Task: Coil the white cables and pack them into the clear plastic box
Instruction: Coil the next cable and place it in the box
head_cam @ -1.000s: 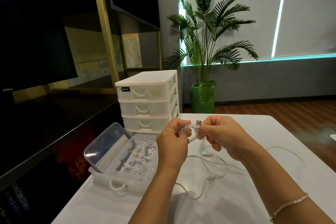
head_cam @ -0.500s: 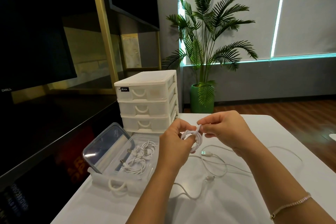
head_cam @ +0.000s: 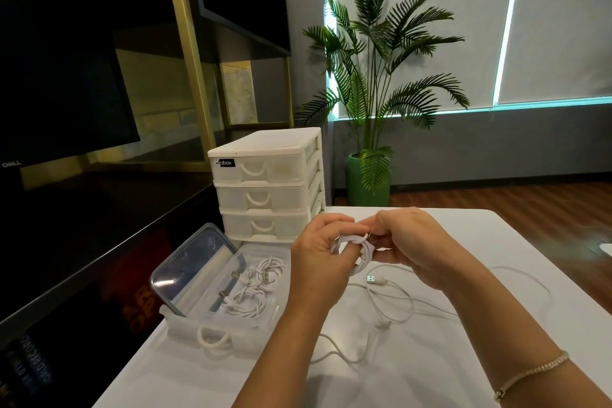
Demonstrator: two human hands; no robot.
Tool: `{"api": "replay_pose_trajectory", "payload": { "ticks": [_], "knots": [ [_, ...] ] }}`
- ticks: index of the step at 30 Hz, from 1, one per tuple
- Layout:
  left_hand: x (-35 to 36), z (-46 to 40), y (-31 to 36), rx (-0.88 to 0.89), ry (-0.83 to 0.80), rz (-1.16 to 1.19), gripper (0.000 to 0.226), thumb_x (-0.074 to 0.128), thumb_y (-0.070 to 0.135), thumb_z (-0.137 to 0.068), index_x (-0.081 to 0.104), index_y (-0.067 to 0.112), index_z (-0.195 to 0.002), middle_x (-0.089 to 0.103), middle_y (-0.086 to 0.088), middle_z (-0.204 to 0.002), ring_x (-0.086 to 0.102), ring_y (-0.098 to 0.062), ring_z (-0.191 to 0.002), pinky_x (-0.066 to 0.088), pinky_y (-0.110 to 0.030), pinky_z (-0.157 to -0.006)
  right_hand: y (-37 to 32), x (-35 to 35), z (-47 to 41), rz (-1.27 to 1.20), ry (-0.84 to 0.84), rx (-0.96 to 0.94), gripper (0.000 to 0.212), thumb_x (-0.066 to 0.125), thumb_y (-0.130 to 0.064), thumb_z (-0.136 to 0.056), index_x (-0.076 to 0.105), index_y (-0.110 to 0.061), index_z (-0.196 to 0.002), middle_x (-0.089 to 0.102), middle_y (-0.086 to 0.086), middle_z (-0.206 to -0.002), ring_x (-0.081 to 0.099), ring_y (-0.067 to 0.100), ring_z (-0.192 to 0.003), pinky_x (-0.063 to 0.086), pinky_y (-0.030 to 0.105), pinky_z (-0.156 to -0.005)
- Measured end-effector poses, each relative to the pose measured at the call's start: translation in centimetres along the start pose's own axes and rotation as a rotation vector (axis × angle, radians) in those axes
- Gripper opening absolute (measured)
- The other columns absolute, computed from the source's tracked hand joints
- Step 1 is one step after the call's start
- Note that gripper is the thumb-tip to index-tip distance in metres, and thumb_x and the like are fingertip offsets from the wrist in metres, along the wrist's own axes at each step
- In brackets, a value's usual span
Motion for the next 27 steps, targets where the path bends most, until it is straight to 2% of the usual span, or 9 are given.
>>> {"api": "replay_pose_trajectory", "payload": {
  "ticks": [2,6,10,14,16,21,23,25,27],
  "knots": [
    [-0.1,0.0,0.0,0.019,0.022,-0.021,0.019,0.068,0.002,-0.077,0.074,0.018,-0.084,0.063,0.010,-0.095,0.059,-0.006,-0.092,0.046,-0.003,-0.074,0.0,0.1,0.2,-0.013,-0.017,-0.009,0.033,0.043,0.001,-0.086,0.068,-0.011,-0.067,0.070,0.001,-0.060,0.068,0.013,-0.056,0.052,0.018,-0.049],
    [-0.1,0.0,-0.4,0.010,0.095,-0.082,0.014,0.067,0.009,-0.079,0.072,0.022,-0.084,0.065,0.010,-0.086,0.060,-0.008,-0.081,0.049,-0.007,-0.066,0.0,0.4,0.1,-0.005,-0.068,0.005,0.031,0.041,-0.001,-0.089,0.068,-0.014,-0.081,0.071,0.004,-0.077,0.070,0.015,-0.068,0.054,0.018,-0.054],
    [-0.3,-0.1,-0.7,-0.092,0.185,-0.041,0.015,0.066,0.017,-0.083,0.064,0.030,-0.077,0.064,0.011,-0.073,0.063,-0.016,-0.070,0.058,-0.028,-0.059,0.2,0.7,-0.2,0.114,-0.144,0.000,0.007,0.054,-0.017,-0.091,0.054,-0.023,-0.095,0.064,-0.001,-0.091,0.066,0.017,-0.082,0.052,0.021,-0.061],
    [-0.4,0.0,-0.5,-0.111,0.225,-0.055,0.016,0.064,0.014,-0.085,0.061,0.027,-0.077,0.062,0.011,-0.073,0.061,-0.013,-0.068,0.053,-0.018,-0.055,0.5,1.0,-0.1,0.174,-0.185,-0.075,0.041,0.067,-0.009,-0.082,0.051,-0.023,-0.118,0.071,0.000,-0.084,0.070,0.014,-0.071,0.055,0.021,-0.060],
    [-0.4,0.0,-0.5,-0.107,0.220,-0.054,0.015,0.064,0.014,-0.085,0.061,0.025,-0.077,0.062,0.010,-0.071,0.059,-0.011,-0.065,0.051,-0.015,-0.053,0.5,1.1,-0.1,0.159,-0.152,-0.107,0.046,0.067,-0.005,-0.082,0.052,-0.017,-0.124,0.072,0.003,-0.081,0.069,0.015,-0.068,0.056,0.022,-0.062],
    [-0.2,0.1,-0.4,-0.138,0.107,-0.042,0.019,0.072,0.018,-0.079,0.060,0.031,-0.071,0.057,0.014,-0.061,0.052,-0.002,-0.054,0.049,-0.014,-0.048,1.0,0.6,-0.9,0.362,0.012,-0.188,0.053,0.065,-0.004,-0.083,0.047,-0.016,-0.131,0.069,0.002,-0.078,0.066,0.016,-0.068,0.057,0.024,-0.064],
    [-0.1,-0.1,-0.6,-0.207,0.065,-0.025,0.017,0.074,0.020,-0.076,0.061,0.030,-0.072,0.063,0.011,-0.067,0.058,-0.003,-0.060,0.051,-0.014,-0.053,1.2,0.5,-1.1,0.411,0.072,-0.211,0.053,0.065,-0.005,-0.083,0.047,-0.018,-0.131,0.067,0.000,-0.081,0.065,0.016,-0.071,0.056,0.027,-0.069],
    [0.0,-0.4,-1.0,-0.303,0.037,0.043,0.016,0.076,0.019,-0.074,0.063,0.029,-0.074,0.069,0.005,-0.076,0.067,-0.012,-0.071,0.060,-0.031,-0.066,1.3,0.5,-1.2,0.432,0.127,-0.239,0.052,0.066,-0.008,-0.083,0.047,-0.020,-0.130,0.065,-0.001,-0.086,0.064,0.015,-0.076,0.055,0.029,-0.072],
    [0.0,-0.5,-1.1,-0.373,0.004,0.083,0.016,0.076,0.017,-0.073,0.064,0.027,-0.075,0.071,0.002,-0.079,0.069,-0.016,-0.074,0.060,-0.037,-0.072,1.3,0.5,-1.3,0.444,0.156,-0.258,0.051,0.067,-0.009,-0.082,0.048,-0.020,-0.129,0.063,-0.002,-0.086,0.062,0.014,-0.078,0.053,0.028,-0.072]
  ]
}}
Point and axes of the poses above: each hand's wrist, its own z-axis away from the middle knuckle, its own x-axis out of the palm, y = z × x, the point moved 2 cm from there along -z, towards the middle knuckle
